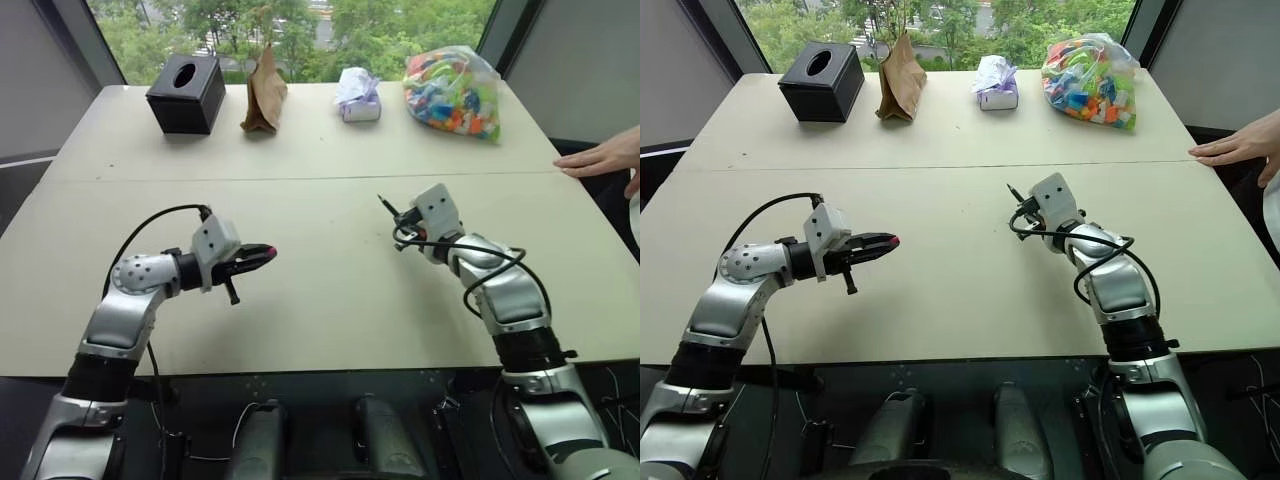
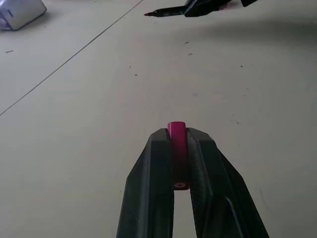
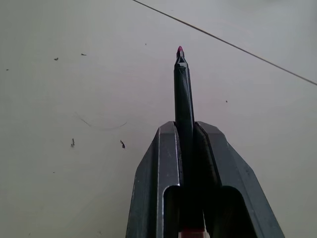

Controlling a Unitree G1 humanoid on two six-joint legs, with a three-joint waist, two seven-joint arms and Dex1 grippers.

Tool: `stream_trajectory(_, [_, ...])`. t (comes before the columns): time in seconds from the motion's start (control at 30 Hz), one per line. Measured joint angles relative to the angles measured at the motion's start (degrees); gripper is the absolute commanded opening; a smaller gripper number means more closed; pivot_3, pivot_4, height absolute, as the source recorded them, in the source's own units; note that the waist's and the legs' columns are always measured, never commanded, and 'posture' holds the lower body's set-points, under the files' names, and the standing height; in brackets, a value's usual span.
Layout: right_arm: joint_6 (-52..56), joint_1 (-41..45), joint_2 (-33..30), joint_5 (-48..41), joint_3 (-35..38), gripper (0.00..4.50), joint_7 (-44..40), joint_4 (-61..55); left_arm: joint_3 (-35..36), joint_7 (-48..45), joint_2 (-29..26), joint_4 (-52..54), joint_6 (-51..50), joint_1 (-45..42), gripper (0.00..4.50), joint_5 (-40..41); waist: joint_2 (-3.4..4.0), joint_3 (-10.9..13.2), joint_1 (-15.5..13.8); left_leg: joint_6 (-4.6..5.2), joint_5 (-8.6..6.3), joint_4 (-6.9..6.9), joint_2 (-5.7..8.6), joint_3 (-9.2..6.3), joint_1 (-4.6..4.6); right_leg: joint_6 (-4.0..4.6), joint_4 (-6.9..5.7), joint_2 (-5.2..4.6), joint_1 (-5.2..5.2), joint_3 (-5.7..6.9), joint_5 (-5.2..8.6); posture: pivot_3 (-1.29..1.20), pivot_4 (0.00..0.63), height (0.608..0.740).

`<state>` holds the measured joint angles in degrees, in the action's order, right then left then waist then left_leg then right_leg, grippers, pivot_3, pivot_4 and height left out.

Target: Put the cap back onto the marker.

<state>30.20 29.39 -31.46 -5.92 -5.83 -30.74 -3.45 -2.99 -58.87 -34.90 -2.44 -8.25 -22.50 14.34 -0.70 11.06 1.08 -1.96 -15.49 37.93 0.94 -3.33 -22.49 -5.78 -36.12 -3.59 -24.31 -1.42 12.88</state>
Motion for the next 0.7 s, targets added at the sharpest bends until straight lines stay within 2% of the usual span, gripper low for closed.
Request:
stream_trajectory(0.13, [-3.6, 0.0, -7.8, -1.9, -2.3, 0.03, -12.5, -9.4, -1.3, -4.4, 0.4, -6.5, 5.9, -5.2, 0.00, -0.7, -0.03, 0.0, 0.0, 0.00, 0.00, 0.00, -0.01, 0.01, 0.00, -0.01, 0.03, 0.01, 0.01, 0.00, 0.00, 0.00, 0.150, 0.740])
stream_trajectory(0.27, [-3.3, 0.9, -10.2, -4.0, -4.6, 0.03, -20.2, -12.4, -2.6, -8.2, 1.8, -10.3, 10.0, -8.9, 0.00, -0.7, -0.07, 0.0, -0.1, 0.00, 0.00, 0.03, -0.01, 0.01, -0.01, -0.01, 0.04, -0.01, 0.02, 0.00, 0.00, 0.00, 0.150, 0.740])
stream_trajectory(0.7, [-2.7, 5.2, -9.4, -5.0, -6.9, 0.03, -25.6, -12.3, -3.0, -11.5, 3.7, -9.9, 11.8, -11.6, 0.00, 0.0, -0.07, 0.0, -0.3, 0.00, 0.00, 0.03, -0.01, 0.00, -0.02, -0.01, 0.03, -0.02, 0.01, 0.00, 0.00, 0.00, 0.150, 0.740])
